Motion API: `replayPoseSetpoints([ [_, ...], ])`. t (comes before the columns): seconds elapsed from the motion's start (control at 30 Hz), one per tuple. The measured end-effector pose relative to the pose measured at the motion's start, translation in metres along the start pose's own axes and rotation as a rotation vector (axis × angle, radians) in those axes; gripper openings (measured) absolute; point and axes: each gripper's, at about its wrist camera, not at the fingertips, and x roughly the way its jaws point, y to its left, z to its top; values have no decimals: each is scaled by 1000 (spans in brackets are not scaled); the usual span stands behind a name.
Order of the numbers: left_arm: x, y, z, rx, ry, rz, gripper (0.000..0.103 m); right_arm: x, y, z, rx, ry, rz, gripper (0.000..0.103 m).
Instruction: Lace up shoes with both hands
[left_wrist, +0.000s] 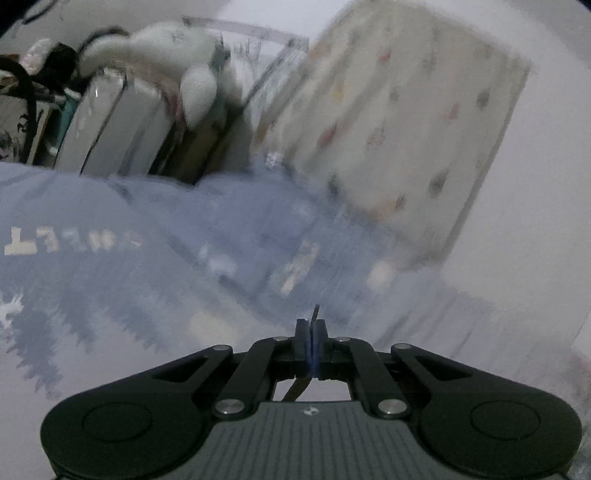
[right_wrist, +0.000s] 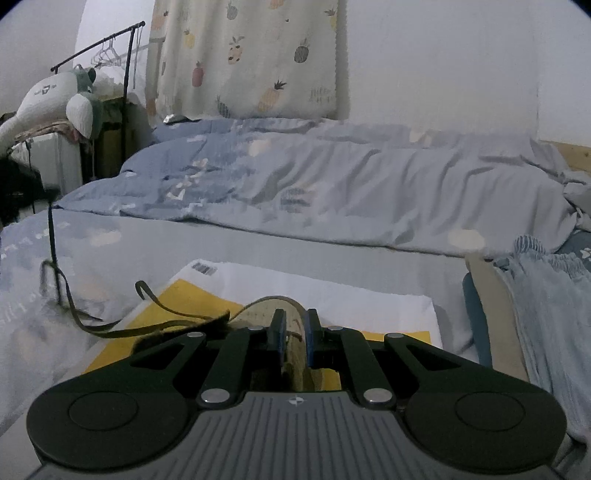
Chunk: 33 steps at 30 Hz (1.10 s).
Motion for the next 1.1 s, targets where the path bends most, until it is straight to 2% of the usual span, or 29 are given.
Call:
replayPoseSetpoints([
  [0.1,-33,-11,18,-42,-176,-80,0,0,-1,0,5,-4,0,7],
  [0.2,-45,-21,30,-32,-194,-167,0,-2,-2,1,11,-14,3,7],
  [0.37,-45,-51,12,109,-107,-262,0,-6,-7,6,46,-50,38,7],
  [0.47,-50,-82,-11,245,-53,-338,0,-11,-16,13,102,-86,91,7],
  [0.6,-55,-120,-58,368,47,-417,0,-22,-29,24,177,-157,185,7],
  [0.67,-60,-137,-82,428,90,-445,0,-28,-37,27,228,-190,241,16],
  [0.87,-82,-164,-139,569,121,-494,0,-30,-77,28,501,-239,464,38],
  [0.97,-89,-173,-158,614,126,-561,0,-24,-95,26,612,-226,530,38],
  [1.1,-85,-178,-169,631,143,-606,0,-13,-107,23,692,-185,566,38],
])
